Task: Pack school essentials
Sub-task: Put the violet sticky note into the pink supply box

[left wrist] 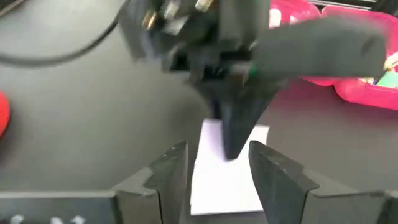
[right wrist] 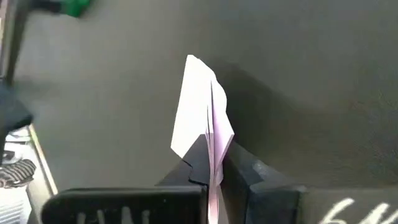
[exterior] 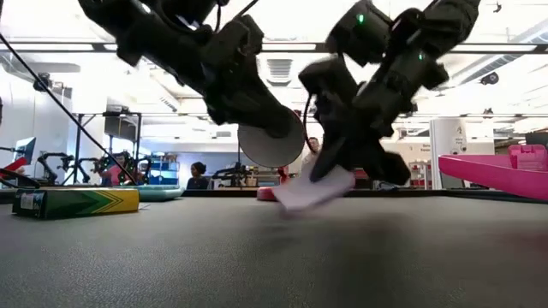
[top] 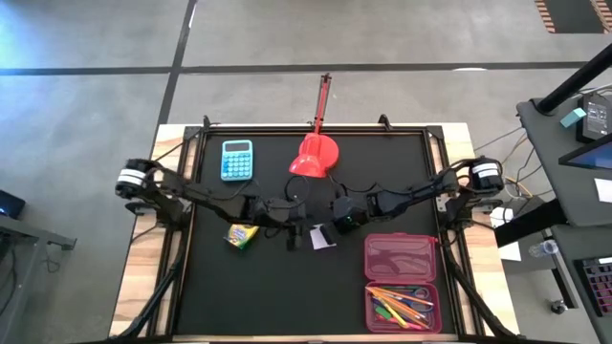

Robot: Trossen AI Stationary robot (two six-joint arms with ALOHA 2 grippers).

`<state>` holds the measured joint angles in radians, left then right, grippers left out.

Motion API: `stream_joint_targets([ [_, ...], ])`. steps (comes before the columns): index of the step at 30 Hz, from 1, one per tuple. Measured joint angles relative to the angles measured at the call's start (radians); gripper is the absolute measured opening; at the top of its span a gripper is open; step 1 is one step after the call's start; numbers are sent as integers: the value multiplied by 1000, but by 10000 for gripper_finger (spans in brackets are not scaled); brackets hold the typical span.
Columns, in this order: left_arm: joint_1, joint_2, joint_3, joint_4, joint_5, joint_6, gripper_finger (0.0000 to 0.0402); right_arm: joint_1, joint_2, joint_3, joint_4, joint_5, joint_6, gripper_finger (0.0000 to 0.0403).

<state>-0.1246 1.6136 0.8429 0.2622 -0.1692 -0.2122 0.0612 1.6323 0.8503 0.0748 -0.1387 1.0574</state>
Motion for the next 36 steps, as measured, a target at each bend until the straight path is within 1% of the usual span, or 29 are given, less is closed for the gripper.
stream_joint_targets([
  [3, 0, -45, -2, -66, 1, -43, 155, 16, -36, 29, -3, 7, -20, 11],
  [5, -1, -69, -3, -104, 5, -46, 155, 28, -56, 58, -11, 16, -40, 12],
  [7, -3, -90, -6, -138, 5, -46, 155, 43, -73, 92, -64, 44, -63, 12],
  [10, -4, -125, -12, -178, 8, -51, 155, 65, -92, 159, -184, 70, -108, 12],
  [14, -5, -156, -31, -182, 8, -133, 155, 102, -117, 249, -352, 83, -162, 12],
  [19, -7, -170, -46, -176, 8, -203, 155, 168, -128, 361, -645, 11, -195, 12],
  [21, -7, -166, -48, -175, 8, -261, 155, 205, -140, 400, -769, -21, -195, 13],
  [23, -10, -164, -49, -174, 8, -335, 155, 252, -152, 435, -856, -38, -195, 13],
  [25, -14, -157, -49, -167, 8, -370, 155, 304, -167, 455, -925, -45, -189, 13],
  [30, -44, -156, -44, -158, 8, -385, 155, 451, -205, 453, -943, -76, -103, 13],
  [36, -83, -156, -39, -105, -8, -385, 155, 621, -190, 450, -973, -110, -7, 13],
])
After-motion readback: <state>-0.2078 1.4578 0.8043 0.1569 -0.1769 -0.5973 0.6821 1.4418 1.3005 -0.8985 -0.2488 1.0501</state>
